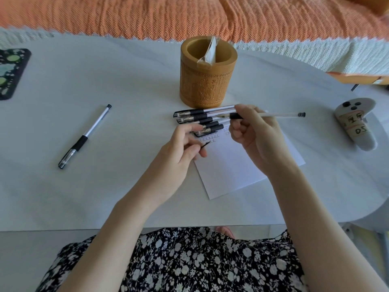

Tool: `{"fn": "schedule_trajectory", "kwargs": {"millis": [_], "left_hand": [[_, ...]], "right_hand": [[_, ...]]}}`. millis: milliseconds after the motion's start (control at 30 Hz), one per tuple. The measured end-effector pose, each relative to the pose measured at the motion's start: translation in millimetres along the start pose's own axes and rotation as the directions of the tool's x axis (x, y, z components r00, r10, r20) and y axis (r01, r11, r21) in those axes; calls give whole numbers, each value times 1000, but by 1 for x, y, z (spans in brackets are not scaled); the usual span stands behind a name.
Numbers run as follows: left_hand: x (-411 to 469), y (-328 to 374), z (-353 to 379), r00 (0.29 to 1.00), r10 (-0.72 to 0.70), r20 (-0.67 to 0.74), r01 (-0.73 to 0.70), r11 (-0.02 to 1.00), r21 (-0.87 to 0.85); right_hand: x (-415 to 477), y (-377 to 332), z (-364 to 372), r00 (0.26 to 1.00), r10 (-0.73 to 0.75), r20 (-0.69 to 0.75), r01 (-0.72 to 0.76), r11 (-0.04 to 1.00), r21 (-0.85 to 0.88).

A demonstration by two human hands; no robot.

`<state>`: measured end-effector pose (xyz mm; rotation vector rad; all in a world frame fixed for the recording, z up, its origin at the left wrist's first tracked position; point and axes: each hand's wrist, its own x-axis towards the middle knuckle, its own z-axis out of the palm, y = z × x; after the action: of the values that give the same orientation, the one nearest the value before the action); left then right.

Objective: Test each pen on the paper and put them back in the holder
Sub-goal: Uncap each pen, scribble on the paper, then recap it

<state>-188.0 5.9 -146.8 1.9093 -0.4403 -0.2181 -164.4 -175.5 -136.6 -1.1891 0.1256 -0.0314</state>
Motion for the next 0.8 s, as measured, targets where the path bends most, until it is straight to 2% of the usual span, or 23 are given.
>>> {"fn": "schedule_trajectory", "kwargs": {"millis": [133,333,467,800], "left_hand": [[3,-4,-1,997,40,-71,-44,998,-52],[4,-4,-3,994,43,-102,-50,997,-66],[3,-3,-2,994,47,-98,-53,997,-54],[1,0,-3,993,22,-119,-24,1000,-11]], "right_hand": [[-7,-2,2,999,-33,14,35,990,-134],[-7,1,1,994,-48,103,66,981,-184],[-7,3,2,987,-4,161,44,968,-246],[-12,4,11,972,40,232,39,945,-325]]}}
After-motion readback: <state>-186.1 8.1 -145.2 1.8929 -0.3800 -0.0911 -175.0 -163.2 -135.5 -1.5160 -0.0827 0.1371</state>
